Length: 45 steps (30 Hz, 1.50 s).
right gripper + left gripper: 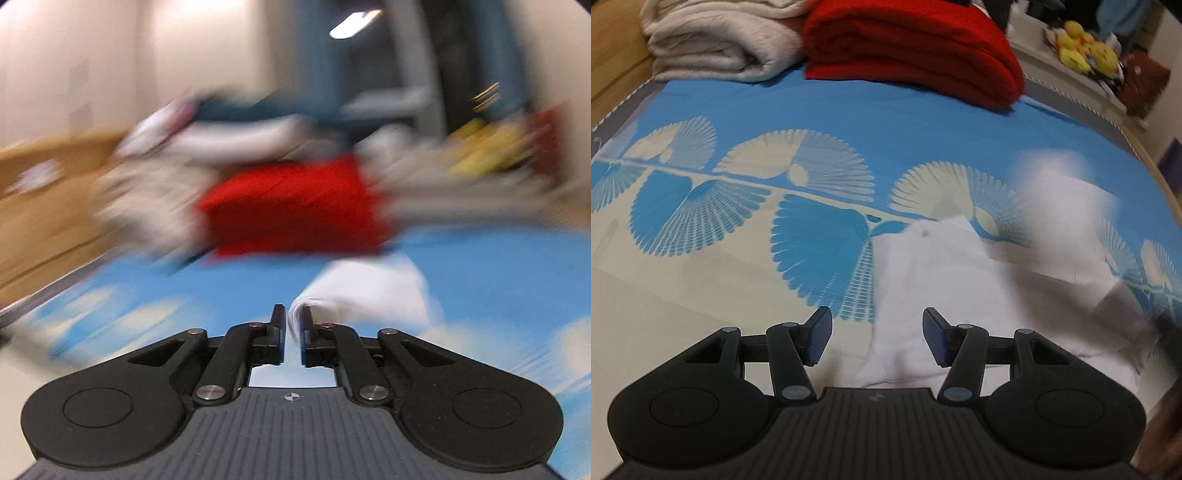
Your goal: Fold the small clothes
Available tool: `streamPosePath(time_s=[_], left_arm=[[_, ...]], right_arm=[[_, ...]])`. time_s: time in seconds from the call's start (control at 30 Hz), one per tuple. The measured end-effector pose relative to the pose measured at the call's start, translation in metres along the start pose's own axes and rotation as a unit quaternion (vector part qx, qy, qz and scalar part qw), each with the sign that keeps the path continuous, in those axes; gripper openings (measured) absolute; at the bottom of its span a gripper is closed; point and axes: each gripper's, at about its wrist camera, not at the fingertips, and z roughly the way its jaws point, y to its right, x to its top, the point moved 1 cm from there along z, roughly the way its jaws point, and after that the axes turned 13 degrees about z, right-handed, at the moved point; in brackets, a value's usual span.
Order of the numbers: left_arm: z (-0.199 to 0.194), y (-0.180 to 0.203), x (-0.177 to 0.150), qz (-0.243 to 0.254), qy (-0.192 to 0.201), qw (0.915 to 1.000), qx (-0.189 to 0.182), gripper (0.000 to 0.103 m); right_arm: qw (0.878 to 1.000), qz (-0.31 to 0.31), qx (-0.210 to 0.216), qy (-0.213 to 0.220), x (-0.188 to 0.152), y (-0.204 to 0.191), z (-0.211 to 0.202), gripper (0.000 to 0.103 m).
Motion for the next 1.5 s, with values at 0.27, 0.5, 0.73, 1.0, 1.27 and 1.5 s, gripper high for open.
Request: streamPosePath(time_s=[0.27, 0.5, 0.73, 1.0, 1.27, 1.5], left_arm=[[0.003, -0.022, -0.002, -0.044, -0.006, 0.999, -0.009, 0.06], [0.023, -0.023, -0.007, -0.088, -0.005, 0.9956, -0.03, 0.018], [0.061, -0.008, -0.015, -0.12, 0.011, 0.9907, -0.064, 0.016], [0.11, -0.006, -0.017, -0.212, 0.022, 0.9707, -0.111, 0.026], [0.143, -0.005, -0.017, -0.253, 0.026, 0.9607, -0.111, 0.031], [0.137, -0.001, -0.011, -0.247, 0.05, 0.9635, -0.089, 0.004]], right_arm=[[0.975, -0.028, -0.062, -0.21, -0.037, -0.025, 0.012, 0.037], [0.972, 0.064, -0.2, -0.103, 0.014, 0.026, -0.049, 0.052], [0.94, 0.186, -0.274, -0.085, 0.015, 0.088, -0.051, 0.052], [0.926, 0.216, -0.294, -0.095, 0.021, 0.128, -0.057, 0.052], [0.91, 0.26, -0.308, -0.093, 0.027, 0.16, -0.053, 0.052], [0.897, 0.285, -0.327, -0.082, 0.03, 0.176, -0.052, 0.052]])
